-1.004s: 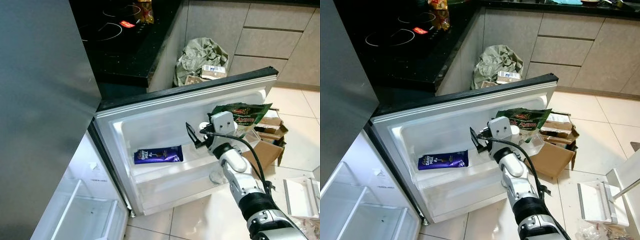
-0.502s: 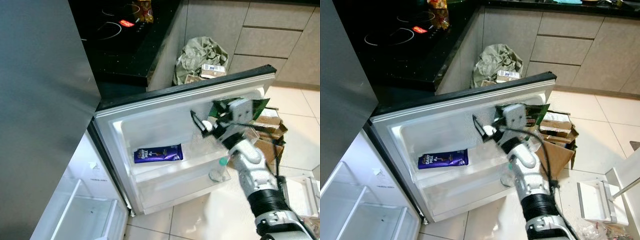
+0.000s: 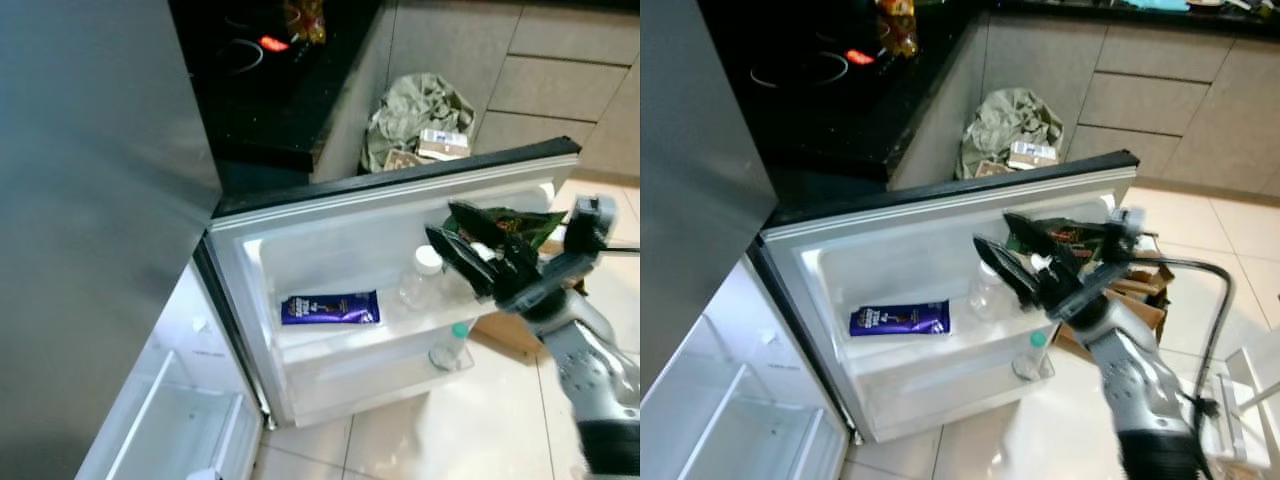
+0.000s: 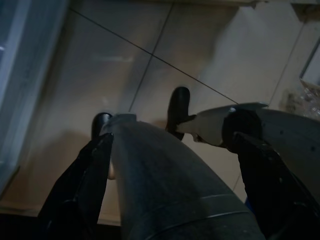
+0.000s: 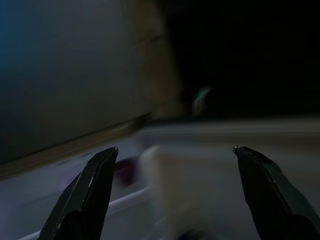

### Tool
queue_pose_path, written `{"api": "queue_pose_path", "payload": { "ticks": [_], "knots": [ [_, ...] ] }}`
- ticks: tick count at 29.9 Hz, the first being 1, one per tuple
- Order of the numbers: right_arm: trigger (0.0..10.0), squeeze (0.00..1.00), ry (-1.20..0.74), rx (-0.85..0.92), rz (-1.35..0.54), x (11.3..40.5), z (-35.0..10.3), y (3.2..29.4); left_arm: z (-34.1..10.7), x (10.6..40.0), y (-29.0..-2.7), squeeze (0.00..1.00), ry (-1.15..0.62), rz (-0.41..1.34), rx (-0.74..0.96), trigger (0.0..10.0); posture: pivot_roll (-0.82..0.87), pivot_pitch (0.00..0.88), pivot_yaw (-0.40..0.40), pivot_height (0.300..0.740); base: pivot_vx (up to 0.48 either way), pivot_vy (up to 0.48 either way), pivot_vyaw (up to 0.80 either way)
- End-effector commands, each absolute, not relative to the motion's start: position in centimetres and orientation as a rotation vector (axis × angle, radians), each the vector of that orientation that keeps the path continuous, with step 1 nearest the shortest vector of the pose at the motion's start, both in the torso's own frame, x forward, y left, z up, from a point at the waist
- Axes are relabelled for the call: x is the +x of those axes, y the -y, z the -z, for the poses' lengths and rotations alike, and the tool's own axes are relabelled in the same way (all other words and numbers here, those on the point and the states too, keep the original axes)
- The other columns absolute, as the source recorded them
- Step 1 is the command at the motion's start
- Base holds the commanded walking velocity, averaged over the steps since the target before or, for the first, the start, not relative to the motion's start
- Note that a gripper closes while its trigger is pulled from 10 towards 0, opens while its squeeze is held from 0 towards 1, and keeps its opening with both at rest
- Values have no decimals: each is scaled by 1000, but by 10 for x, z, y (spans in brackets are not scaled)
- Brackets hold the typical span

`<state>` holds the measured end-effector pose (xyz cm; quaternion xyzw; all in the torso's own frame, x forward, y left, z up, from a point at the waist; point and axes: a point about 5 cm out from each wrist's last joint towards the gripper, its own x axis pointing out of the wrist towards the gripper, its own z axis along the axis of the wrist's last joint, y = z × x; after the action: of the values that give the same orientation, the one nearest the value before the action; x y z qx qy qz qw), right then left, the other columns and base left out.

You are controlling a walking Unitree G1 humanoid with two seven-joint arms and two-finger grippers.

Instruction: Restocking fridge

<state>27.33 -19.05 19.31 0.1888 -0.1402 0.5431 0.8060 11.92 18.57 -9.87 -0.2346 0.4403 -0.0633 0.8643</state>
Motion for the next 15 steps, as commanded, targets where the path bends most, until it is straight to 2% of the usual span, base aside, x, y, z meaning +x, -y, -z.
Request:
{"api": "queue_pose_path", "payload": {
  "ticks": [1,6,7,8,9,11,14,15],
  "knots": [
    [10000,0,245,432,-1195,269,-182,193,108,91,-179,0,-1037,125,-519,10000,-133,129,-26,740,0,0,0],
    [10000,0,162,460,-1174,265,-164,201,108,91,-180,0,-1037,125,-517,10000,-134,126,-27,740,0,0,0],
    [10000,0,97,488,-1146,262,-148,207,108,92,-180,0,-1035,124,-515,10000,-131,120,-27,740,0,0,0],
    [10000,0,24,518,-1077,260,-128,215,108,93,-181,0,-1032,122,-511,10000,-130,112,-29,740,0,0,0],
    [10000,0,24,518,-1077,260,-128,215,108,93,-181,0,-1032,122,-511,10000,-130,112,-29,740,0,0,0],
    [10000,0,-127,586,-914,254,-85,229,107,95,-181,0,-1031,119,-504,10000,-132,86,-36,740,0,0,0],
    [10000,0,-321,648,-729,231,-33,243,107,100,-181,0,-1023,116,-499,10000,-121,64,-43,740,0,0,0],
    [10000,0,-321,648,-729,231,-33,243,107,100,-181,0,-1023,116,-499,10000,-121,64,-43,740,0,0,0]
  ]
}}
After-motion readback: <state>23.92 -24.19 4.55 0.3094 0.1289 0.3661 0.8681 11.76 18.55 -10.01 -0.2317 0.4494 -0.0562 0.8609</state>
